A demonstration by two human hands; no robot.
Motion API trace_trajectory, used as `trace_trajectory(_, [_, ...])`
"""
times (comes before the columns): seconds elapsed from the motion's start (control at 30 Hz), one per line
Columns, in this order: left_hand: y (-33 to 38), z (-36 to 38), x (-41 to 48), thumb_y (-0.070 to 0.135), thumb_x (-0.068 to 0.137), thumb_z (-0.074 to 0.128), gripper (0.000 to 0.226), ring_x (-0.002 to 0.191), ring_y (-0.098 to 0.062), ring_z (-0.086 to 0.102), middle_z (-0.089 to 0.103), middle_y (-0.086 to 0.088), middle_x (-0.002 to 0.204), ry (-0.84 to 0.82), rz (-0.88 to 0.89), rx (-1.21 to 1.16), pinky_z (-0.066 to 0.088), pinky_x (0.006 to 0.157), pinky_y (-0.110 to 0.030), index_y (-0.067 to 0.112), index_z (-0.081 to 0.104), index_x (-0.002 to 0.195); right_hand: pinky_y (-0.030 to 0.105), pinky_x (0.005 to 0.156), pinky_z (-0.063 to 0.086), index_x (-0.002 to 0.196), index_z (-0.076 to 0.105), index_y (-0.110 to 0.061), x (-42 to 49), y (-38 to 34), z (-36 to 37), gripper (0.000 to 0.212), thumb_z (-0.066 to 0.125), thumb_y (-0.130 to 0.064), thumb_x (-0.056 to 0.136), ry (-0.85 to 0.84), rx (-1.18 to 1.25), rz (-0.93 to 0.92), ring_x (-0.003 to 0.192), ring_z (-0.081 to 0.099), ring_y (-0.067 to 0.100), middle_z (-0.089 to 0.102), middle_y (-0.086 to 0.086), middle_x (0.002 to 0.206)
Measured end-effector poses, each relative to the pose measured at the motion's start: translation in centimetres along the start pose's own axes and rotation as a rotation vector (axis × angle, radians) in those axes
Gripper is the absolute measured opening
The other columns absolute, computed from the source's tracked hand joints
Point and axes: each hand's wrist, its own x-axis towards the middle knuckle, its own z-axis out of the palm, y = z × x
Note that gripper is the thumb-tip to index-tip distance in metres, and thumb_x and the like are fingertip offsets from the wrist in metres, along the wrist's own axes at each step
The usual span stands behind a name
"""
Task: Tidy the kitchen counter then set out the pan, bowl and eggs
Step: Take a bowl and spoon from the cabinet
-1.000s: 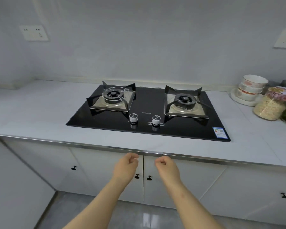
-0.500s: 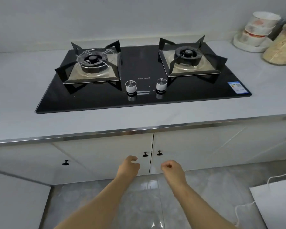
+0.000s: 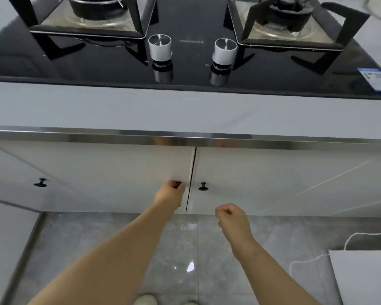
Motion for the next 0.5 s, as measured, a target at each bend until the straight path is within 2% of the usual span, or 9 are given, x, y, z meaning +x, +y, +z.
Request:
trace_trajectory(0.07, [-0.3, 0.1, -0.1, 0.028, 0.096, 0.043, 0.013, 0.066, -0.016, 0.053, 0.054, -0.006, 0.091, 0.012, -0.009, -0.040, 0.038, 0.053, -0.023, 0.020, 0.050, 0.103, 0.023, 0.063, 0.042, 0.079, 0.058, -0.020, 0.3, -0.2, 0.3, 0.018, 0.047, -0.010, 0.089, -0.018, -0.010, -0.008, 0.086, 0.057, 0.018, 0.057, -0.007, 0.083])
trace_trajectory(0.17, [-1.4, -0.1, -0.9, 0.028, 0.094, 0.046, 0.014, 0.071, -0.017, 0.052, 0.054, -0.003, 0.087, 0.001, -0.024, -0.047, 0.038, 0.054, -0.024, 0.020, 0.051, 0.105, 0.028, 0.068, 0.041, 0.077, 0.057, -0.025, 0.6, -1.2, 1.3, 0.021, 0.047, -0.010, 0.088, -0.028, -0.044, -0.035, 0.089, 0.059, 0.022, 0.058, -0.008, 0.083])
trace_trajectory(0.3, [-3.5, -0.4, -2.9, 0.030, 0.094, 0.047, 0.021, 0.085, -0.023, 0.054, 0.055, -0.005, 0.098, -0.039, -0.041, -0.009, 0.038, 0.052, -0.024, 0.019, 0.052, 0.111, 0.027, 0.073, 0.039, 0.101, 0.059, -0.021, -0.4, -3.9, 2.8, 0.019, 0.044, -0.013, 0.093, -0.049, 0.032, -0.134, 0.085, 0.054, 0.018, 0.056, -0.005, 0.088])
trace_trajectory(0.43, [-6.4, -1.2, -5.6, 0.029, 0.092, 0.047, 0.024, 0.081, -0.020, 0.051, 0.053, -0.004, 0.094, -0.058, -0.028, 0.026, 0.037, 0.050, -0.022, 0.019, 0.054, 0.113, 0.020, 0.059, 0.041, 0.070, 0.056, -0.019, -4.0, -5.6, 4.4, 0.030, 0.040, -0.016, 0.096, -0.191, 0.185, -0.107, 0.065, 0.054, 0.008, 0.061, -0.002, 0.073])
trace_trajectory(0.5, [-7.8, -2.0, -7.0, 0.025, 0.092, 0.046, 0.024, 0.077, -0.018, 0.051, 0.054, -0.003, 0.093, -0.053, -0.072, -0.074, 0.038, 0.052, -0.022, 0.021, 0.055, 0.114, 0.013, 0.047, 0.042, 0.063, 0.053, -0.016, -5.9, -5.2, 5.0, 0.035, 0.040, -0.010, 0.094, -0.198, 0.206, -0.060, 0.050, 0.054, 0.004, 0.060, -0.005, 0.056])
